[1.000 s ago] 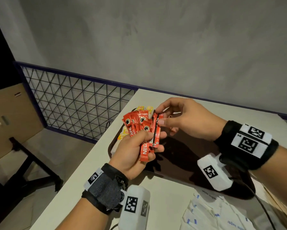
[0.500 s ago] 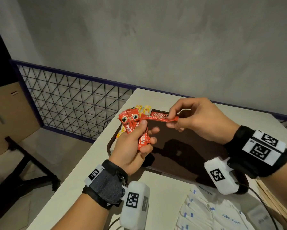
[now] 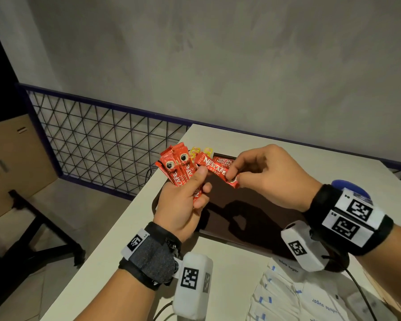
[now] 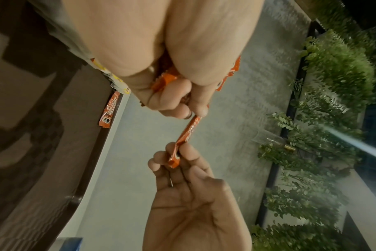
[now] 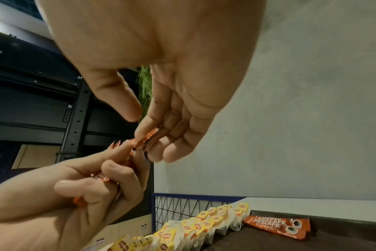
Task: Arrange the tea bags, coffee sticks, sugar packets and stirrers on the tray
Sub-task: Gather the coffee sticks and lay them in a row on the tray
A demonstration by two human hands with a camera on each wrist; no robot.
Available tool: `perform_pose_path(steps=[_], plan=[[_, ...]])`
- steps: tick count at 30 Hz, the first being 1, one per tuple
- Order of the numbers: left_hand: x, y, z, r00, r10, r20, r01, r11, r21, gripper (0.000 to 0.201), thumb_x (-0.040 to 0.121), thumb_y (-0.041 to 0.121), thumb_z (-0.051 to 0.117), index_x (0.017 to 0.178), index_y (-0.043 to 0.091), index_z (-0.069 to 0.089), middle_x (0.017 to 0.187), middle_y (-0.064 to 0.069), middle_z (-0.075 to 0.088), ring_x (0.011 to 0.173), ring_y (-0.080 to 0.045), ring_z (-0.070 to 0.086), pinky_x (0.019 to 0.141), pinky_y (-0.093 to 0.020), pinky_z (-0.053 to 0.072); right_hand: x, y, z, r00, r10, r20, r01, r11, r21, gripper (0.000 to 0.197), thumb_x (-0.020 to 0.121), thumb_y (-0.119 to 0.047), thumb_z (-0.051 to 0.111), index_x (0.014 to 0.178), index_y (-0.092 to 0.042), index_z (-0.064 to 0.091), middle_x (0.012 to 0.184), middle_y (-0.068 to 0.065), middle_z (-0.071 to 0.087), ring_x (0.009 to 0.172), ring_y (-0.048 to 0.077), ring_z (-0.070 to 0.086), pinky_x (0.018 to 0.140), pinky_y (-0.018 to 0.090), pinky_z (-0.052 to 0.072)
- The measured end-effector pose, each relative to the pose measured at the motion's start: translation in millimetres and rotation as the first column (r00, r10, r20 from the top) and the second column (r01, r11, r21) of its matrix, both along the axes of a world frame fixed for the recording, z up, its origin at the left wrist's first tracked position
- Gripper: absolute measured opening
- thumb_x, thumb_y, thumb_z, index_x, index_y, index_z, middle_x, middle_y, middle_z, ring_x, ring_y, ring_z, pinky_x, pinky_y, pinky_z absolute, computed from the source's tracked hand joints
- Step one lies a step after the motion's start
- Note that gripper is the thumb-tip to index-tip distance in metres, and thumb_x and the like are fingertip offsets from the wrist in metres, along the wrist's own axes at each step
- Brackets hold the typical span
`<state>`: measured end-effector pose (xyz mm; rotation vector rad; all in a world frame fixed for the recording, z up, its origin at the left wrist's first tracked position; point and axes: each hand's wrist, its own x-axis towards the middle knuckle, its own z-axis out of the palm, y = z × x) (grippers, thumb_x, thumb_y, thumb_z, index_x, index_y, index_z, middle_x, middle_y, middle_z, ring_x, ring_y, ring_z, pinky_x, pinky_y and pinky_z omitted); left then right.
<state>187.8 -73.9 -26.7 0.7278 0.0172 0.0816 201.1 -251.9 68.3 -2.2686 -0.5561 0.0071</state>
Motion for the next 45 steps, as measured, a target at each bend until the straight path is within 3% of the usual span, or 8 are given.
perform_pose_path(steps=[4,8,11,16,24,30,40,45], plan=[[1,3,-1,1.0,0.002,0.001,-0.002,1.0,0.022,0.04,0.089,0.017,0.074,0.123,-0.001,0.061,0.086,-0.007,0.054,0.06,-0.009,0.049,0.04,-0.014,0.033,-3,-1,0,1.0,0.017,-0.006,-0.017,0.999,-0.036,0.005,0.086,-0.026,0.082,0.084,-0.025,0.078,0.087,-0.005,0.077,0.096,0.016,0.072,0.084,0.042,0.062],[2,4,-1,0.999,0.041,-0.012,-0.04,0.998,0.056,0.009,0.092,0.005,0.07,0.097,0.006,0.062,0.075,-0.005,0.052,0.053,-0.007,0.047,0.039,-0.014,0.033,4,-7,-3,0.999,0.016,-0.043,-0.017,1.0,-0.013,0.015,0.084,-0.009,0.084,0.086,-0.021,0.076,0.084,0.002,0.077,0.08,0.021,0.074,0.078,0.036,0.063],[1,3,0,0.999,0.049,-0.011,-0.048,0.997,0.06,0.007,0.094,0.003,0.067,0.098,0.006,0.063,0.076,-0.005,0.053,0.054,-0.006,0.047,0.04,-0.014,0.033,8,-10,-3,0.996,0.025,-0.09,-0.015,0.994,0.105,0.02,0.081,-0.001,0.085,0.093,-0.012,0.073,0.082,0.01,0.075,0.073,0.027,0.075,0.072,0.033,0.064],[4,5,2,0.993,0.087,-0.082,-0.086,0.996,0.012,0.011,0.092,0.013,0.07,0.1,0.007,0.065,0.08,-0.002,0.057,0.061,-0.009,0.047,0.04,-0.014,0.033,42,-21,-6,0.988,-0.13,-0.081,0.144,0.97,0.195,0.016,0.082,-0.002,0.084,0.096,-0.006,0.077,0.077,0.014,0.075,0.064,0.016,0.068,0.06,0.025,0.057],[8,8,0,0.99,0.038,-0.137,-0.04,0.999,-0.008,0.011,0.095,0.013,0.069,0.101,0.005,0.066,0.077,-0.004,0.055,0.062,-0.011,0.045,0.041,-0.016,0.033,131,-32,-25,0.933,-0.34,-0.121,0.343,0.939,0.001,0.009,0.085,-0.007,0.082,0.092,-0.011,0.079,0.09,0.013,0.078,0.069,0.016,0.068,0.068,0.031,0.06],[9,6,-4,0.992,0.043,-0.116,-0.041,0.999,0.02,0.01,0.096,0.011,0.068,0.106,0.008,0.069,0.08,-0.002,0.058,0.062,-0.01,0.045,0.041,-0.016,0.032,171,-14,-56,0.925,-0.315,-0.21,0.288,0.946,-0.151,0.011,0.087,-0.007,0.081,0.098,-0.003,0.08,0.09,0.013,0.078,0.067,0.013,0.068,0.06,0.023,0.061],[9,2,-7,0.995,0.061,-0.084,-0.054,0.995,0.079,0.02,0.092,0.01,0.07,0.111,0.007,0.064,0.086,-0.005,0.055,0.062,-0.012,0.045,0.043,-0.017,0.03,198,-14,-76,0.881,-0.381,-0.281,0.334,0.92,-0.204,0.004,0.083,-0.003,0.084,0.083,-0.003,0.079,0.078,0.011,0.076,0.068,0.019,0.072,0.057,0.026,0.062],[9,1,-7,0.995,0.057,-0.076,-0.05,0.995,0.088,0.019,0.092,0.01,0.07,0.11,0.007,0.064,0.088,-0.005,0.055,0.062,-0.012,0.044,0.042,-0.016,0.03,199,-10,-79,0.885,-0.356,-0.299,0.29,0.925,-0.245,0.009,0.081,-0.003,0.086,0.078,-0.005,0.077,0.081,0.01,0.077,0.068,0.019,0.074,0.067,0.03,0.065]])
